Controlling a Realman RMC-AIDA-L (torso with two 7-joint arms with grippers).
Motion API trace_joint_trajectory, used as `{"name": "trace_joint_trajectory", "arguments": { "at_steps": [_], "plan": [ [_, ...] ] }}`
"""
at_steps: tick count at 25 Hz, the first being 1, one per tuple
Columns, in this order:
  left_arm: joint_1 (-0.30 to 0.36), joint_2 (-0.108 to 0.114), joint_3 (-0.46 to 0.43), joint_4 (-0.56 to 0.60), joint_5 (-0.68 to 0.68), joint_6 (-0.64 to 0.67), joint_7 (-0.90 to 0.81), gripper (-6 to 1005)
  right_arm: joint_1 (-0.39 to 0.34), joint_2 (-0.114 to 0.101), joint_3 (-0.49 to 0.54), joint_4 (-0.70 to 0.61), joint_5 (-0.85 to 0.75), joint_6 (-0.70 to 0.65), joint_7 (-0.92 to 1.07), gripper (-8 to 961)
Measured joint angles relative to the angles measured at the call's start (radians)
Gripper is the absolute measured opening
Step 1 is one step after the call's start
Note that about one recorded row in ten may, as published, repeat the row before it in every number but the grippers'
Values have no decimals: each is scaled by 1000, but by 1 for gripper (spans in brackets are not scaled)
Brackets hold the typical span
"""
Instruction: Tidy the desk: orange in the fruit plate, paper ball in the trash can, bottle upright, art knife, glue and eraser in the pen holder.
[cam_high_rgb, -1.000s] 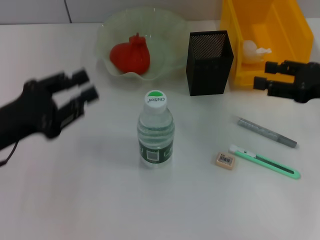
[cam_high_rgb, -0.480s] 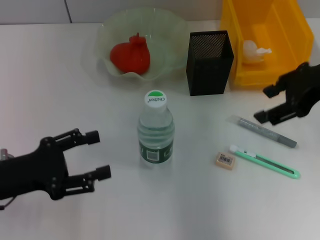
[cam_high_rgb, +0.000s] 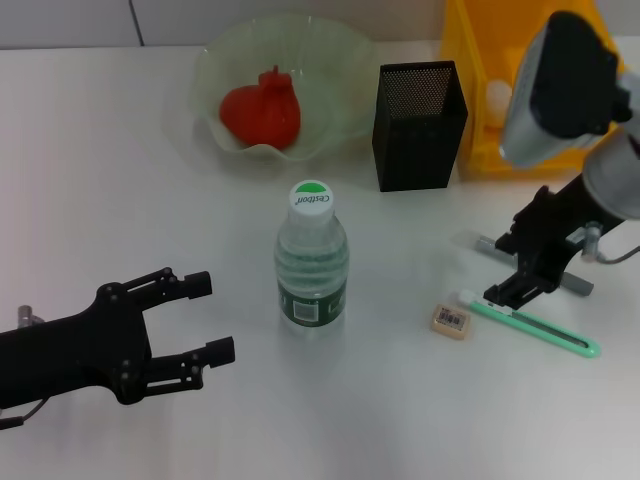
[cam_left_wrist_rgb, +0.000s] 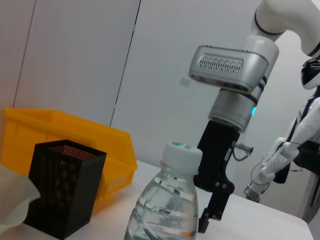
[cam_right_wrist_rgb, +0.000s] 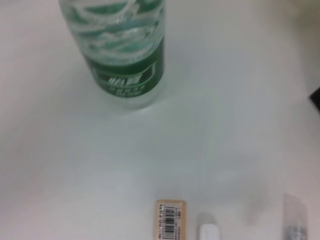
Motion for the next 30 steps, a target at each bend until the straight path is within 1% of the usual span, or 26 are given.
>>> {"name": "trace_joint_trajectory", "arguments": {
  "at_steps": [4, 6, 16, 23, 28, 30],
  "plan": [
    [-4, 0, -3, 0, 14, -3, -10, 844, 5, 0, -7, 33, 0, 16, 1, 687],
    [-5, 0, -6, 0, 22, -3, -11, 844, 5, 0, -13, 50, 2, 20, 1, 477],
    [-9, 0, -9, 0, 27, -13, -13, 844, 21, 2, -59, 154, 6, 84, 4, 472],
    [-18, 0, -9, 1, 27, -16, -25, 844, 29, 2, -68, 183, 6, 104, 5, 472],
    [-18, -1, -9, 0, 26, -16, -26, 844, 29, 2, -87, 190, 6, 118, 6, 291],
    [-18, -1, -9, 0, 26, -16, -26, 844, 28, 2, -86, 185, 6, 118, 6, 239]
  ]
}}
